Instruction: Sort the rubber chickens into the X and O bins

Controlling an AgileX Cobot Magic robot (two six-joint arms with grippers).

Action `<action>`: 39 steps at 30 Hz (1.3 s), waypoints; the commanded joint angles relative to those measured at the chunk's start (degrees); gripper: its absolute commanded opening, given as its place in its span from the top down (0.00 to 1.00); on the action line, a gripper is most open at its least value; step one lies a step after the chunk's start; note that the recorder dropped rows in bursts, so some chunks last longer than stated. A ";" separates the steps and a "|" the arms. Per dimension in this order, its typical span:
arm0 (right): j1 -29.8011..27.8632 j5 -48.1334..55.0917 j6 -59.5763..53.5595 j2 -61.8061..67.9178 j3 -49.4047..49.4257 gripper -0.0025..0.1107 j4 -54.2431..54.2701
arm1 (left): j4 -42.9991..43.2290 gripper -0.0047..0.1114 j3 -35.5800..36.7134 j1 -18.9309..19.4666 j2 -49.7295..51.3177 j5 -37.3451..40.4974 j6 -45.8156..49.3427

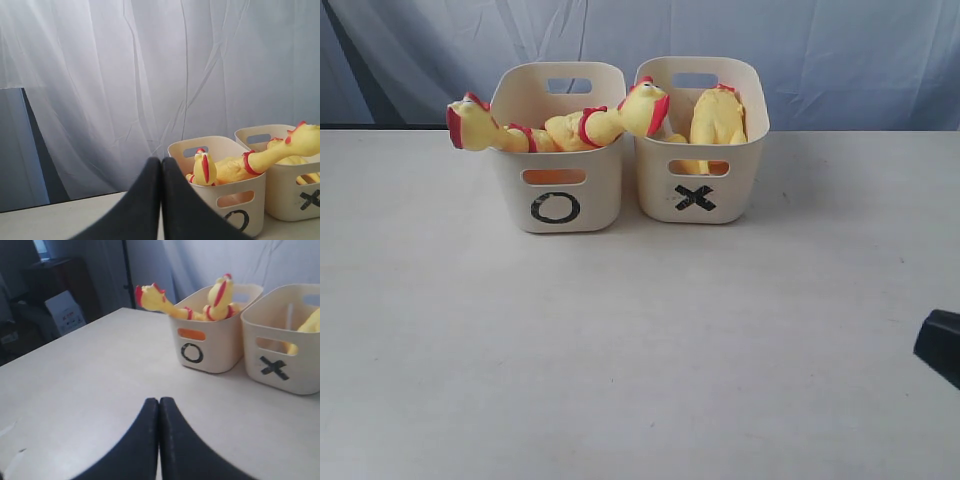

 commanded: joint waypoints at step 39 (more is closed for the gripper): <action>-11.62 -0.55 -0.04 -10.43 0.28 0.99 -0.97 | 1.13 0.96 0.25 12.20 -6.82 1.01 -0.01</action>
